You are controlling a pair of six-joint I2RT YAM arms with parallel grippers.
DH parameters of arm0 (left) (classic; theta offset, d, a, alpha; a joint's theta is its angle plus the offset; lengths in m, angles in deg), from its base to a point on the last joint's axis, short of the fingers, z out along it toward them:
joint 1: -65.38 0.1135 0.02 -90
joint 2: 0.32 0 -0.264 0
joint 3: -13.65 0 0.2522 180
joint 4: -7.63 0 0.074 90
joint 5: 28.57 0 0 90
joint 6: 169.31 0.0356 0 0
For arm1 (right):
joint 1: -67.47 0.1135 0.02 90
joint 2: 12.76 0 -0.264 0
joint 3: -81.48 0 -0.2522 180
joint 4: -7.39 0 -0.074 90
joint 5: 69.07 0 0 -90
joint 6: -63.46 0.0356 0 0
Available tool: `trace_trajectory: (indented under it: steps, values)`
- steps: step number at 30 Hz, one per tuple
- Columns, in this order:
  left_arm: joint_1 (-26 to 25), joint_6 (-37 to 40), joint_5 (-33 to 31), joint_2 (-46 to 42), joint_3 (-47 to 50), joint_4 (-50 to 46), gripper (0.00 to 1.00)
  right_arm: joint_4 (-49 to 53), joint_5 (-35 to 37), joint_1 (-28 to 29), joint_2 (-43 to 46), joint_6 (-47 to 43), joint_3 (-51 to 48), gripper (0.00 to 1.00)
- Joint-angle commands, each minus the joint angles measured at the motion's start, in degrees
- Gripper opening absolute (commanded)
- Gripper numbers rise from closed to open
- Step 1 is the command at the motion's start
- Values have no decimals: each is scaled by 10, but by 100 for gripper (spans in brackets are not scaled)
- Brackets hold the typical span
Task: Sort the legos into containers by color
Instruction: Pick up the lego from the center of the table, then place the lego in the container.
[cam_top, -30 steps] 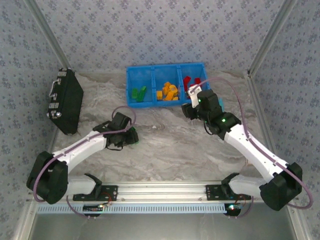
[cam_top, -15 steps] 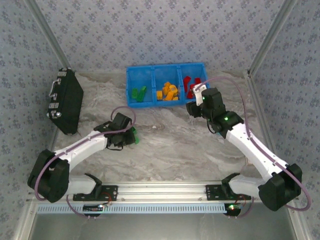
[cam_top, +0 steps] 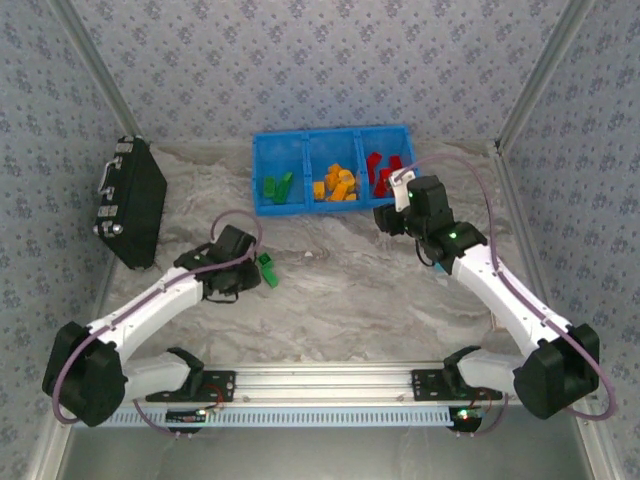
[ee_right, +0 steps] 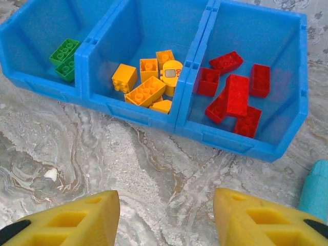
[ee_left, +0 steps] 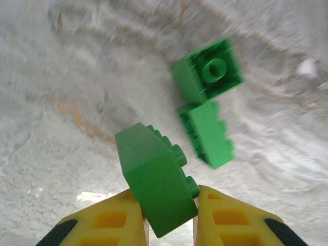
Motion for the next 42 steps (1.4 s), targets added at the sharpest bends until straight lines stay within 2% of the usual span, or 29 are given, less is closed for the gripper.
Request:
trace_trajectory:
  steps: [1, 8, 15, 23, 28, 32, 37, 42]
  values:
    - [1, 35, -11, 12, -86, -18, 24, -10, -22, -2, 25, 6, -13, 53]
    - [26, 133, -2, 128, -277, 0, 24, -12, -49, -1, 50, 7, -20, 54]
    - [69, 215, 20, 296, -436, 36, 23, -31, -68, 6, 76, 23, -27, 54]
    - [95, 241, 53, 515, -625, 45, 23, -57, -105, 26, 92, 62, -52, 54]
    - [103, 253, 66, 640, -774, -13, 25, -79, -90, 35, 106, 91, -84, 54]
    - [104, 253, 71, 684, -834, -41, 31, -84, -92, 37, 103, 102, -98, 54]
    - [105, 262, 64, 682, -840, -51, 46, -91, -97, 39, 90, 105, -107, 54]
    - [105, 277, 63, 638, -826, -68, 49, -96, -98, 41, 80, 100, -106, 54]
